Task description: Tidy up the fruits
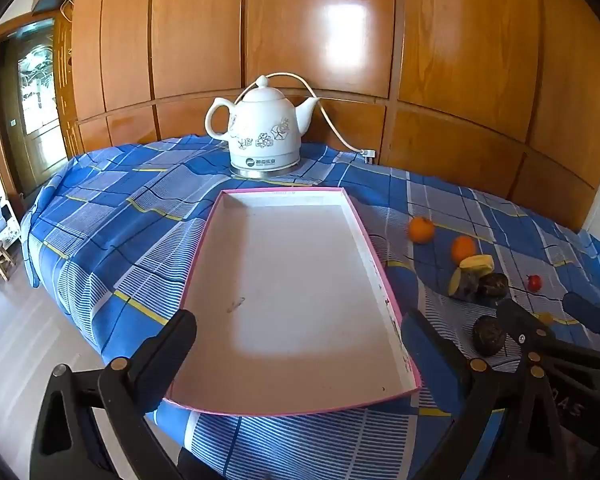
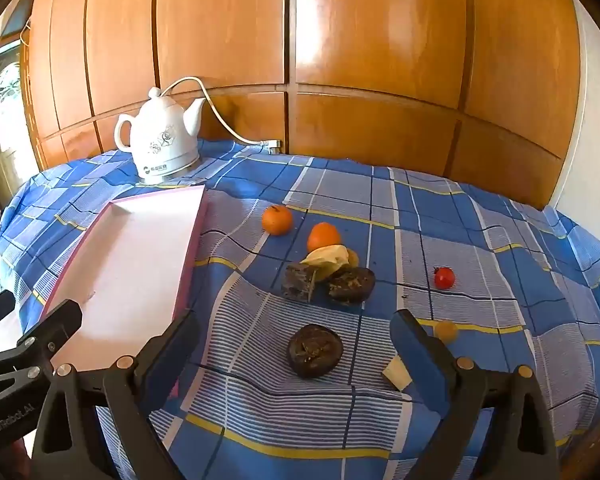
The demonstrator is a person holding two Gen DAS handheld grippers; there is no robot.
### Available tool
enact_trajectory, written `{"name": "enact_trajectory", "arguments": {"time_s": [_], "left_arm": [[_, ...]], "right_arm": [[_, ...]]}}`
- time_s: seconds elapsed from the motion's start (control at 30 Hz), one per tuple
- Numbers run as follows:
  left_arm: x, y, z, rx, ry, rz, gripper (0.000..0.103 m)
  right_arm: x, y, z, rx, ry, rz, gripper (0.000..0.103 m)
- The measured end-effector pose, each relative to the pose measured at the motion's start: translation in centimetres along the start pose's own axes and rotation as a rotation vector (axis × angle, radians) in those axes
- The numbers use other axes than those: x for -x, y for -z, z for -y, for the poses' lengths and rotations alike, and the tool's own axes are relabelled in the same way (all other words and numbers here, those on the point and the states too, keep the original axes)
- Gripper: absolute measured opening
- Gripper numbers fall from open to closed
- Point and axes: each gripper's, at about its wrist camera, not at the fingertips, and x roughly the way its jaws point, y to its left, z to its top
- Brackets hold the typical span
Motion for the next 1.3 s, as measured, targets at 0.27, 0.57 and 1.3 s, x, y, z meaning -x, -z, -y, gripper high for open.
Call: {"name": "enact_trajectory", "arguments": {"time_s": [0.27, 0.57, 1.3], "left_arm": [[0.14, 0.02, 0.18, -0.007, 0.007, -0.002, 0.103], [-0.14, 0.08, 0.39, -0.015, -0.002, -0.015, 0.103], [0.21, -0.27, 0.01, -0.016, -0.008, -0.002, 0.103]], "right_arm": [[-0.03, 0.1, 0.18, -0.001, 0.005, 0.0, 0.097], [-0.27, 0.38, 0.46, -0.007, 0.008, -0.01, 0.097], [0.39, 0.24, 0.14, 0.007, 0.011, 0.046, 0.097]]}}
